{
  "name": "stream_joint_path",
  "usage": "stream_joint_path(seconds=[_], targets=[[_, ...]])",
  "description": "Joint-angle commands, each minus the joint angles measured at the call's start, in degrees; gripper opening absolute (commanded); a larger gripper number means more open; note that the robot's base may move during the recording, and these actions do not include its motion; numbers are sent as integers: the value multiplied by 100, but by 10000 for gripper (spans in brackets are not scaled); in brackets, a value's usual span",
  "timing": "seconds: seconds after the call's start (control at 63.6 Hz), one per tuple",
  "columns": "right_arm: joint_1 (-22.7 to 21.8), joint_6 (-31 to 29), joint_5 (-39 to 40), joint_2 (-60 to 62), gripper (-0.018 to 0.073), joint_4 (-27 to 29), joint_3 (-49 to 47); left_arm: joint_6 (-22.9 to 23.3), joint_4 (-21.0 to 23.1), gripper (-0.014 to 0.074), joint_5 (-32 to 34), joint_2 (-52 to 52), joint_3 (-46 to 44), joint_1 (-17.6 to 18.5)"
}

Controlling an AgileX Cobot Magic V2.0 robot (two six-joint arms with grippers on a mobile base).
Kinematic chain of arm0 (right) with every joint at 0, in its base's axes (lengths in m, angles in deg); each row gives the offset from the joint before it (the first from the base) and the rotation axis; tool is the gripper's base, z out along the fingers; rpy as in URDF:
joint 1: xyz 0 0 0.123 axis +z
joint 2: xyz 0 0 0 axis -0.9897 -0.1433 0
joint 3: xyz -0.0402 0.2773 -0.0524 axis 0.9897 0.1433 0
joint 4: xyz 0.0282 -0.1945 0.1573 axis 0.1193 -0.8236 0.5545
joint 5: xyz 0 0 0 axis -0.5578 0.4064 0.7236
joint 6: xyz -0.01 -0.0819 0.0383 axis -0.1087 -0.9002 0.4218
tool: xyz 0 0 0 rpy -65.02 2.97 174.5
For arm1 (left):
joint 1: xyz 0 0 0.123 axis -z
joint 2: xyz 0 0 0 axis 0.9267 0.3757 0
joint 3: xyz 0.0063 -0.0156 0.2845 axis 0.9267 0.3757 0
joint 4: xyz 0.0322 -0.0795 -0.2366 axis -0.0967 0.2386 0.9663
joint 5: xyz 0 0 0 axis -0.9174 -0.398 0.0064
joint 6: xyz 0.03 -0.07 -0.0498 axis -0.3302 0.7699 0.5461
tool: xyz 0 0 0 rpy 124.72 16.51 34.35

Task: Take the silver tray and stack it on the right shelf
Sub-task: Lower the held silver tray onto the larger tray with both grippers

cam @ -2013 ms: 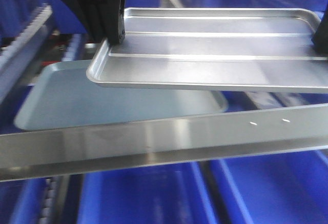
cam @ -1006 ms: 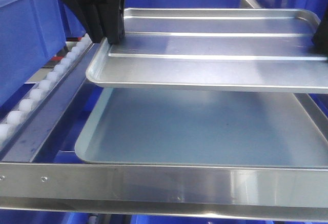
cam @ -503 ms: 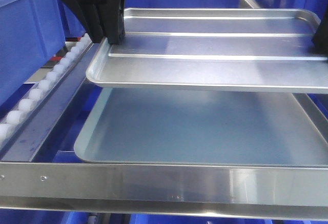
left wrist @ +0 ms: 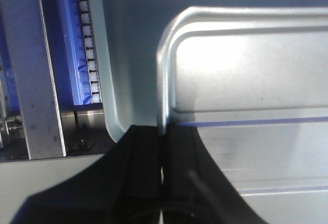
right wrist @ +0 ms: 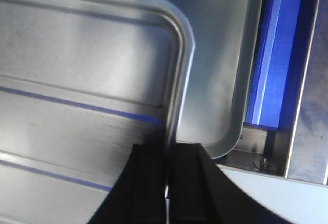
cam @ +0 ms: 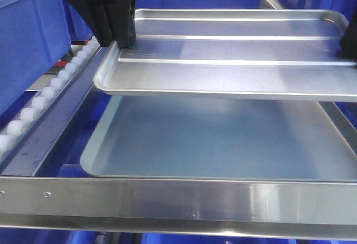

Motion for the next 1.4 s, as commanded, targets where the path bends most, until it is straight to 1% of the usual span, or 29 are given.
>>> stream_joint_path(seconds=[0.0, 0.22, 0.33, 0.44, 0.535, 0.708, 0.802, 0.912, 1.116, 1.226, 1.384], targets=[[-3, -128, 469, 151, 57, -123, -170, -84, -122, -93, 63, -262, -174, 42], [-3, -128, 502, 151, 57, -123, -170, -84, -143, -93, 86, -262, -174, 42], [-3, -128, 487, 151, 57, -123, -170, -352, -169, -93, 251, -262, -174, 31], [-9, -132, 492, 123, 57, -123, -213, -363, -157, -93, 390, -262, -174, -88], [-9, -209, 352, -32, 57, -123, -477, -363, -157, -93, 523, -262, -174, -249], [-9, -462, -196, -669, 57, -123, -1256, -382, -135, -93, 993, -185, -174, -532], [-13, -491, -408, -1053, 57, -132, -1676, -545, -14, -93, 1218, -4, -174, -604], [-20, -491, -444, -1485, 57, -265, -1953, -620, -14, -93, 1356, 289, -174, -638], [-22, -491, -404, -2151, 57, -836, -1989, -620, -4, -93, 1697, 885, -174, -854], [-74, -491, -212, -2487, 57, -891, -1989, -620, 18, -93, 1863, 1157, -174, -960], [-250, -472, -54, -2831, 57, -879, -1989, -620, 63, -93, 1838, 1433, -174, -1060]])
